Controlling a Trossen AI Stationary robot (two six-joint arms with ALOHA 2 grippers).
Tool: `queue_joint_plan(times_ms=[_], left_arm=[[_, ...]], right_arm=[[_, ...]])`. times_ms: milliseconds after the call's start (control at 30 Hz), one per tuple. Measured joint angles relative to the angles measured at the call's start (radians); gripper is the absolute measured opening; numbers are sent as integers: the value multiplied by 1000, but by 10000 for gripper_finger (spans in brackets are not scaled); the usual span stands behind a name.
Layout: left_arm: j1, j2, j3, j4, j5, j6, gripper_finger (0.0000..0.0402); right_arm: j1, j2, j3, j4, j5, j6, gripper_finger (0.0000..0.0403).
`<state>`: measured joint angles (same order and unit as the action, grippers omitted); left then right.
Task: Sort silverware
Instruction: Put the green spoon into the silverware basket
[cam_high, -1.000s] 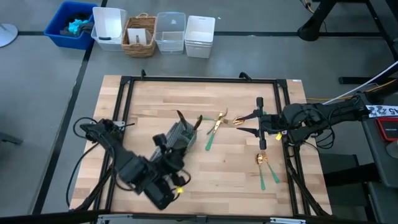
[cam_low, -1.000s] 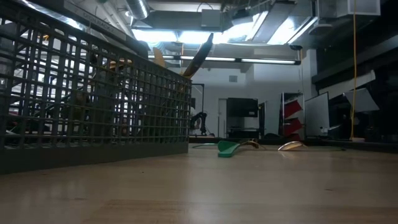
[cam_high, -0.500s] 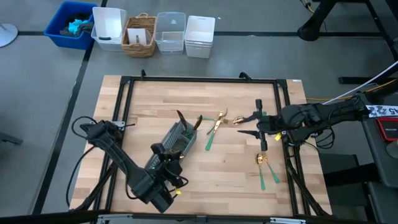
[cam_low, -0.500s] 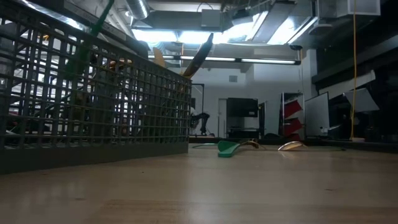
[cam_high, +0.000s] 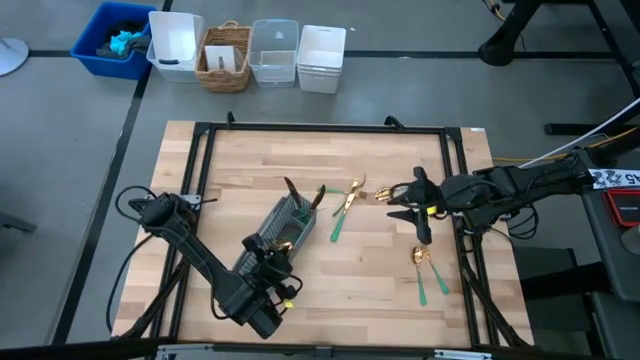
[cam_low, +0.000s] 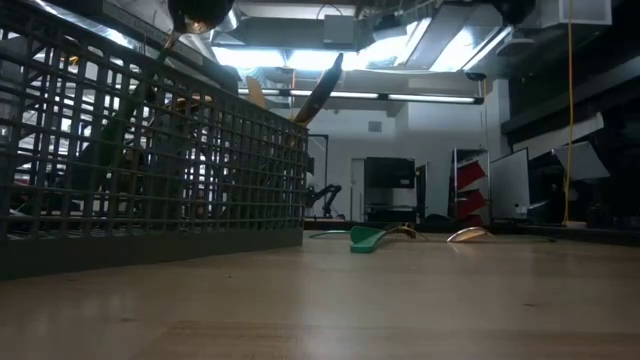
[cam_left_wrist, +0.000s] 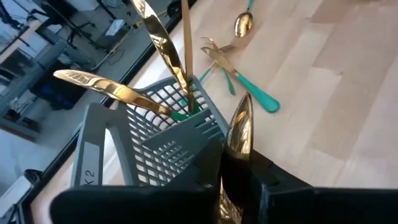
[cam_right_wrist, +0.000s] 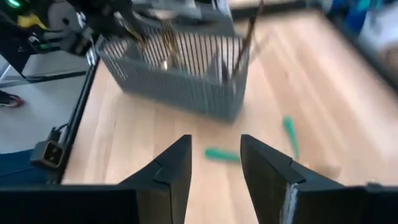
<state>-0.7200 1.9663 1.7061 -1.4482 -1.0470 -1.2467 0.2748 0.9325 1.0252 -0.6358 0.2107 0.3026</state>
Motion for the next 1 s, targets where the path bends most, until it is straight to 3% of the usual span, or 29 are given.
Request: queue_joint_plan(times_ms=[200, 433, 733, 1000], left_arm=[[1, 0, 0, 45, 34, 38, 68], [1, -1, 0, 75, 42, 67, 117], [0, -1, 0, 82, 42, 122, 122], [0, -1, 0, 120, 42, 158, 123]], right_arm=[[0, 15, 0, -188, -61, 217, 138], [0, 56, -49, -341, -99, 185, 138], [0, 111, -190, -371, -102, 89, 138], [0, 160, -299, -337, -200, 55, 138]])
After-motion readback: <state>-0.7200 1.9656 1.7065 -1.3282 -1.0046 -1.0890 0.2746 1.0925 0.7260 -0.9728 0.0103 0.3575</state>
